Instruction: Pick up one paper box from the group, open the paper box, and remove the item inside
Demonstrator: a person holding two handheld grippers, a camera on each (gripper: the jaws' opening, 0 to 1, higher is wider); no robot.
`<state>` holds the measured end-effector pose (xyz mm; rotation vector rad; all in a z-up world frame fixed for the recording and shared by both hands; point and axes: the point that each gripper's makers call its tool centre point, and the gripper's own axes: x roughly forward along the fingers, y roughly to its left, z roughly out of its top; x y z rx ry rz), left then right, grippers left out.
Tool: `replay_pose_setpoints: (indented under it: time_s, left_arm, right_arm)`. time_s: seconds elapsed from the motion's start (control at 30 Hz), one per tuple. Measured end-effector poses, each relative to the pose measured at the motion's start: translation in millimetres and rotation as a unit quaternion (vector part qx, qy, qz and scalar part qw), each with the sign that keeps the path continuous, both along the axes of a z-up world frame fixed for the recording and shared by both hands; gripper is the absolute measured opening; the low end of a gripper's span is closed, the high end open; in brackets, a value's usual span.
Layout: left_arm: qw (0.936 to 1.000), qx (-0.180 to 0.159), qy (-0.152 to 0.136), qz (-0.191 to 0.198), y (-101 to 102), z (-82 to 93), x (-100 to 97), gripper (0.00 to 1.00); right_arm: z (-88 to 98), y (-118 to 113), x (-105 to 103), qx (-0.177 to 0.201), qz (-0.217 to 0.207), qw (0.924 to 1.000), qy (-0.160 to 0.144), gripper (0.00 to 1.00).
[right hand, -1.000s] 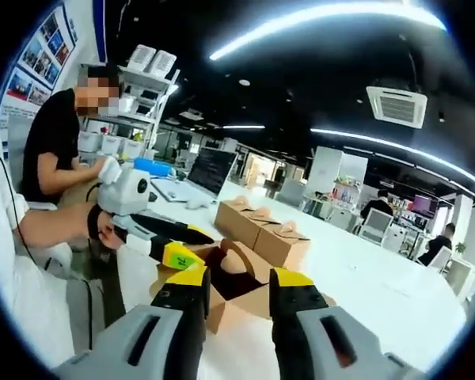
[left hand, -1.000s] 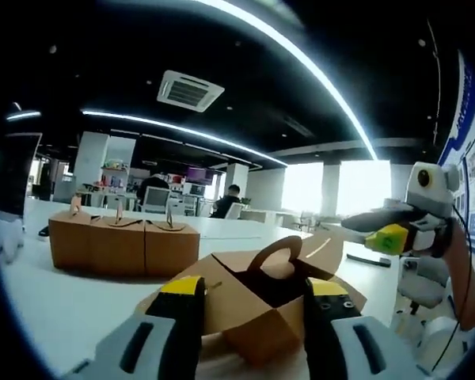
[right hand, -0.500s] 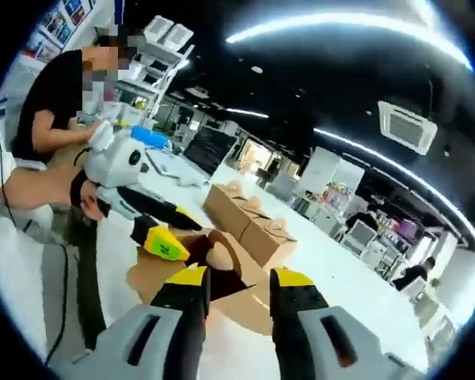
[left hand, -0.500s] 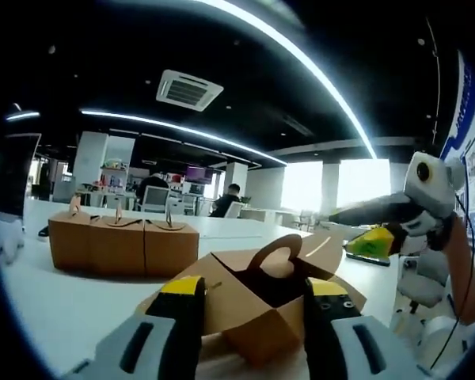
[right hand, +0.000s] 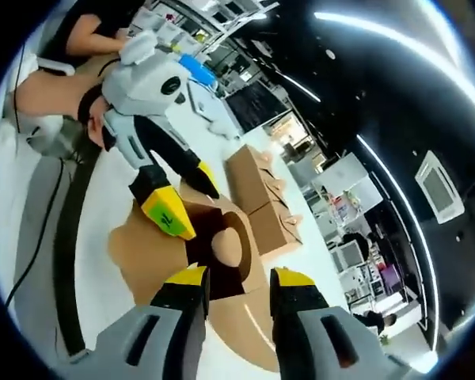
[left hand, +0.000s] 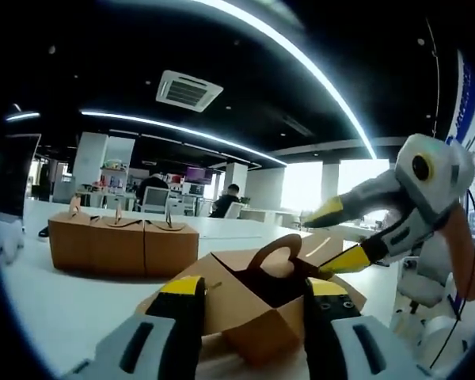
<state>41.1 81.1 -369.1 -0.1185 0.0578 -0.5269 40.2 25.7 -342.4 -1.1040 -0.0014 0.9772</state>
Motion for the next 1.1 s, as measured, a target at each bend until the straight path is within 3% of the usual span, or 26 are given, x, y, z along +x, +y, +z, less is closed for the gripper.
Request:
replay_pose_setpoints:
  time_s: [0.43, 1.1]
  left_arm:
    - [1.0, -0.001, 0.0, -0.002, 0, -0.4, 0.0, 0.51]
    - [1.0, -0.003, 0.002, -0.003, 0, -1.0, -0.1, 0.5]
  right_arm:
    - [-13.0, 10, 13, -0.052, 0.005, 0.9986, -0.009, 0.24]
    - [-4.6, 16, 4, -0.011, 0.019, 0.9995, 0.022, 0.05]
